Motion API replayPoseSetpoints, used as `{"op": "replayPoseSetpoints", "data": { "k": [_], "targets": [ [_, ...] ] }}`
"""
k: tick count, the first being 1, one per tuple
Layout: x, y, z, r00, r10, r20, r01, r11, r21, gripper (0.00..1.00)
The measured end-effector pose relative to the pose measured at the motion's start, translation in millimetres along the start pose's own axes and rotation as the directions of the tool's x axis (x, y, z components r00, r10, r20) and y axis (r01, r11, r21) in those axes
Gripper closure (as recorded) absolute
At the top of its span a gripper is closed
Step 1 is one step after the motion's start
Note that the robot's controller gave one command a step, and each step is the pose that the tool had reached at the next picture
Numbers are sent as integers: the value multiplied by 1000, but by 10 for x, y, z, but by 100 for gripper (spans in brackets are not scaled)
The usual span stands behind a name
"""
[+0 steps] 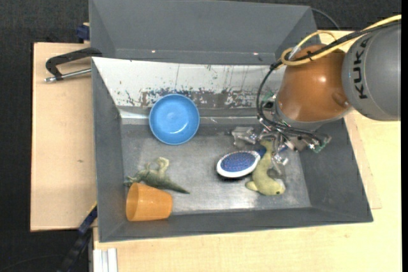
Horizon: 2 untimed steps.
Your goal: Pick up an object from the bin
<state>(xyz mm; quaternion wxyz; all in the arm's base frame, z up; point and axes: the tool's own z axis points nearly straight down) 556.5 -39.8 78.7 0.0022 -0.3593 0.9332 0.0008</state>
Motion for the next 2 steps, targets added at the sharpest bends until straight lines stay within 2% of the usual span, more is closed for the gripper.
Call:
{"op": "replayPoseSetpoints", "data": {
  "k": [1,2],
  "targets": [
    [5,-37,-64,1000,5,2,-5,1000,6,100],
    [439,-696,-2352,868,-496,-1,496,868,11,100]
  ]
}}
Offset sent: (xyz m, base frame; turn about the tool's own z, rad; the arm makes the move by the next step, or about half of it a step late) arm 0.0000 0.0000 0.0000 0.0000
